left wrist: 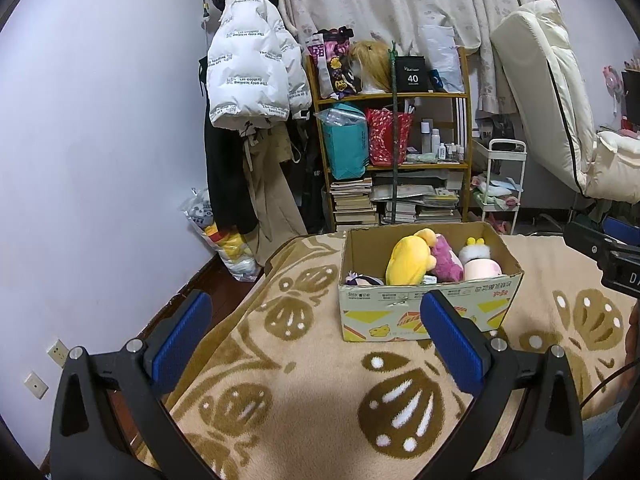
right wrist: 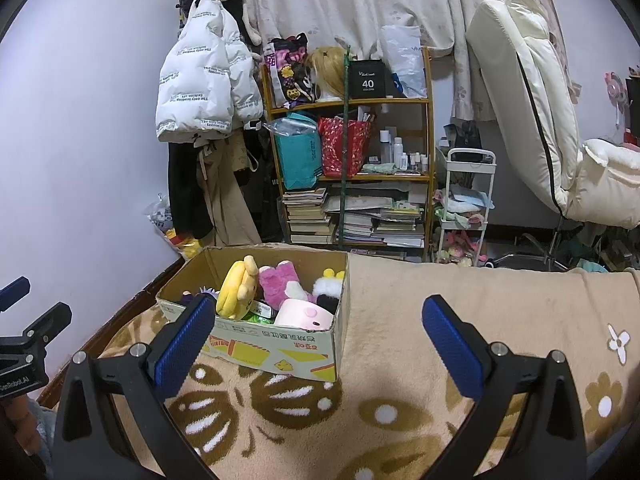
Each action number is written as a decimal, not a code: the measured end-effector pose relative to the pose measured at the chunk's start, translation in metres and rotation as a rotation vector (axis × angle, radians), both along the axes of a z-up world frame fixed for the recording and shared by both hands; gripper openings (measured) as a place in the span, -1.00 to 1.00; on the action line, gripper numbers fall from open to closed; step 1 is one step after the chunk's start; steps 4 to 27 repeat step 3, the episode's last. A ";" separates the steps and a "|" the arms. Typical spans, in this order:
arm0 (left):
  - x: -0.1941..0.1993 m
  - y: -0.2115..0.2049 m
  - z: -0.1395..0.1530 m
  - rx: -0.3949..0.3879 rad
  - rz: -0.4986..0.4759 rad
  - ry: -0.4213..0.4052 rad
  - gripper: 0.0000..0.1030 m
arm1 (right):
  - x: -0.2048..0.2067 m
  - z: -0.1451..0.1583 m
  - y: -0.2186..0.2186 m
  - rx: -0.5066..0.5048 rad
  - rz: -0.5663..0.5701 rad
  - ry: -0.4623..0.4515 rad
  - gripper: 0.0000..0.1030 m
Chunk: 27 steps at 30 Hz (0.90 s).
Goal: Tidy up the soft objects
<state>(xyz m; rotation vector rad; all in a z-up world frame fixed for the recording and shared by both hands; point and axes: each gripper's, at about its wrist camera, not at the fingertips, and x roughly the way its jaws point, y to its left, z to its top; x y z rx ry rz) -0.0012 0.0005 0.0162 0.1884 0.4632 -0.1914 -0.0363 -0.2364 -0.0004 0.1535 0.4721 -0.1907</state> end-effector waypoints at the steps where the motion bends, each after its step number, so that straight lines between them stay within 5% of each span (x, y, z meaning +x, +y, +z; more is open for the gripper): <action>1: 0.000 0.000 0.000 -0.001 -0.001 0.002 0.99 | 0.000 0.001 0.001 -0.001 0.000 0.000 1.00; 27: 0.001 0.000 0.000 -0.002 -0.001 0.002 0.99 | 0.000 0.001 0.001 -0.001 0.000 -0.001 1.00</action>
